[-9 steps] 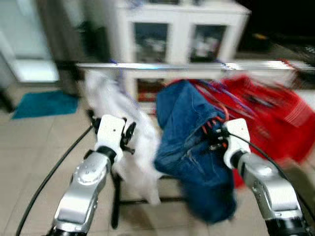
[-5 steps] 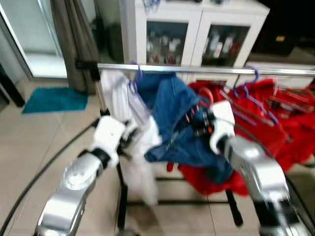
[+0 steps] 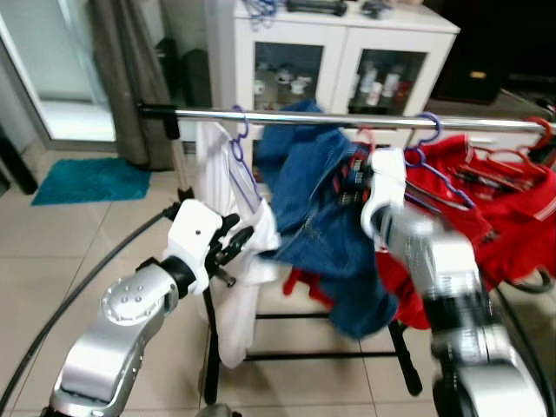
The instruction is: Hang hanger
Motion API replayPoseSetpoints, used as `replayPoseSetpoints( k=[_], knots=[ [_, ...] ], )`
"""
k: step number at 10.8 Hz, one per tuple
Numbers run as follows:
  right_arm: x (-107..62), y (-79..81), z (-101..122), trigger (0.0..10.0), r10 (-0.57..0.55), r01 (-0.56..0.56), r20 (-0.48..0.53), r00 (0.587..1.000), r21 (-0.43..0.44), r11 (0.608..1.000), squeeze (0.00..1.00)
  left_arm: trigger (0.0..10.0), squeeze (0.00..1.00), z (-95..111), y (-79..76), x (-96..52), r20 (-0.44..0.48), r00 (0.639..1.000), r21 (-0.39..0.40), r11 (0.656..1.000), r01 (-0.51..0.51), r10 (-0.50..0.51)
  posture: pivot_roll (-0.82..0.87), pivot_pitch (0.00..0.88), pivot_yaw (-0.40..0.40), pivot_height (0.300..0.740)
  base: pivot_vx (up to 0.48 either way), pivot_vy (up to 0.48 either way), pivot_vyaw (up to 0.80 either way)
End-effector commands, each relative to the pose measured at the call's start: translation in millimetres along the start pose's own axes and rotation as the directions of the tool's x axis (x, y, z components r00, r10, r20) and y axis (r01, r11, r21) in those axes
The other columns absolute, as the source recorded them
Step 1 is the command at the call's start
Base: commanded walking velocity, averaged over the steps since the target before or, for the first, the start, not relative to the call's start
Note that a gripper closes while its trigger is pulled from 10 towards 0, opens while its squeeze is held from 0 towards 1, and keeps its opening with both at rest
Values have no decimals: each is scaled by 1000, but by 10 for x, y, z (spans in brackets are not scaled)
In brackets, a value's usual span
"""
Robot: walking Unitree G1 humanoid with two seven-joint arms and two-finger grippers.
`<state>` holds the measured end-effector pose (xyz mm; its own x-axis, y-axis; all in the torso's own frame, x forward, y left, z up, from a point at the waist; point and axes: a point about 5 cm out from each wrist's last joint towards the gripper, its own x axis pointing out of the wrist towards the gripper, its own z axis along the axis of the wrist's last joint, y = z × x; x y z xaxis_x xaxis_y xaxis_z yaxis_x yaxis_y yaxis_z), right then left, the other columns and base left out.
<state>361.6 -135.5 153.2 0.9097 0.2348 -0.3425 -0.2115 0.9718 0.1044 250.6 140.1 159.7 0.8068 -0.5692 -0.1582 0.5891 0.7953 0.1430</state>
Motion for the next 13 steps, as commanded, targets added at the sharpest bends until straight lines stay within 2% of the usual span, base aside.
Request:
replayPoseSetpoints(
  k=[1,2,3,4,7,9,10,11,13],
  knots=[
    [17,-83,168,10000,-36,36,49,998,2,999,0,10000,0,38,-8,-2,1,1000,3,1000,23,-23,128,41,-38,740,0,0,0],
    [65,-102,220,10000,-44,45,40,998,-4,999,0,10000,0,46,-10,0,-6,999,5,999,32,-32,127,46,-37,740,0,0,0],
    [153,-127,369,10000,-63,62,57,996,28,998,0,10000,0,60,-16,2,-9,999,-1,999,41,-41,129,57,-37,740,0,0,0],
    [211,-131,411,10000,-77,76,29,997,38,996,0,10000,0,55,-27,-7,-21,998,-4,999,55,-55,132,67,-40,740,0,0,0],
    [298,-138,400,10000,-67,68,-60,996,18,997,0,10000,0,35,-41,-36,-49,996,-7,997,71,-72,134,81,-47,740,0,0,0],
    [298,-156,279,10000,-29,26,-187,982,-21,999,0,10000,0,18,-65,-47,-70,994,-4,996,86,-86,135,81,-58,740,0,0,0],
    [289,-181,233,10000,-26,19,-221,975,-34,999,59,10000,0,20,-71,-48,-70,993,-6,996,91,-91,134,81,-59,740,0,0,0],
    [282,-223,235,10000,-18,10,-214,977,-37,999,984,10000,0,55,-96,-47,-36,993,-12,994,111,-111,132,79,-60,740,0,0,0],
    [248,-298,345,10000,5,-19,-138,990,-97,995,1000,10000,0,120,-110,-54,13,992,-36,991,127,-127,133,76,-56,740,0,0,0]
  ],
)
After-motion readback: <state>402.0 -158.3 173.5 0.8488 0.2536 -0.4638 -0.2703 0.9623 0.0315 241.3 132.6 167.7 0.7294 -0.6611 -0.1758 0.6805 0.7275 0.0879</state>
